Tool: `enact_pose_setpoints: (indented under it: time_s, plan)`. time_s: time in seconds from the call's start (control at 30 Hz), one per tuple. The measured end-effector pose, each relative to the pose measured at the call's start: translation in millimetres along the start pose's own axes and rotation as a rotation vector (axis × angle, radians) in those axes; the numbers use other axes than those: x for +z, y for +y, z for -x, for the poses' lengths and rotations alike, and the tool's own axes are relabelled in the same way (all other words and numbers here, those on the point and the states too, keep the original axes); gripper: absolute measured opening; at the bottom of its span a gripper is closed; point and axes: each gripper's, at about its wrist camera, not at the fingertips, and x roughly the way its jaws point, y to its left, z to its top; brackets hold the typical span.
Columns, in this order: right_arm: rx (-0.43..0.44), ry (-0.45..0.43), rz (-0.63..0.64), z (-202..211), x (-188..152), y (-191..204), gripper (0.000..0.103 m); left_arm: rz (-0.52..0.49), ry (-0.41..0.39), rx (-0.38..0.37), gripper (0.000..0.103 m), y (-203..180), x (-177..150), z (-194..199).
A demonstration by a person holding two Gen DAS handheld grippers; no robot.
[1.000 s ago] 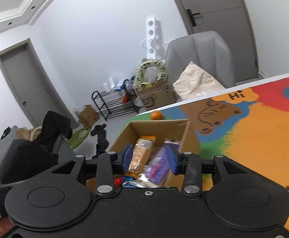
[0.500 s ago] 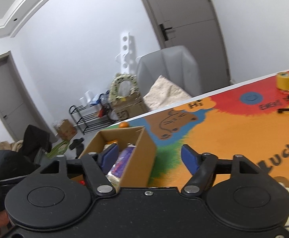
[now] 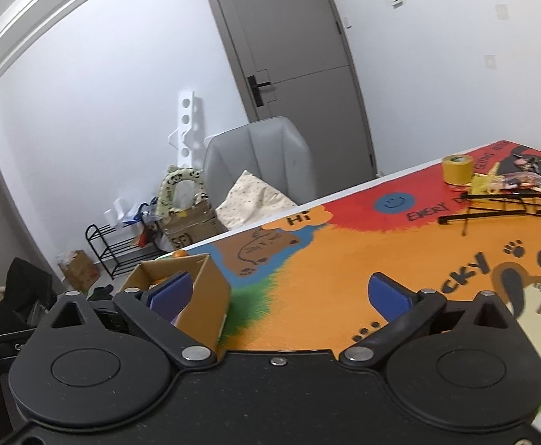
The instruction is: Organize snacks
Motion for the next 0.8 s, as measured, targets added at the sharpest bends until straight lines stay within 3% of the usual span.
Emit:
enact_pose_setpoints:
  time_s: [0.6, 0.8]
  plan:
    - [-0.12, -0.016, 0.017, 60, -13, -21, 0.103, -0.08, -0.012, -0.008, 0.103, -20, -16, 38]
    - [-0.137, 0.039, 0.032, 75, -20, -24, 0.103, -0.094, -0.02, -0.001, 0.103, -24, -23, 56]
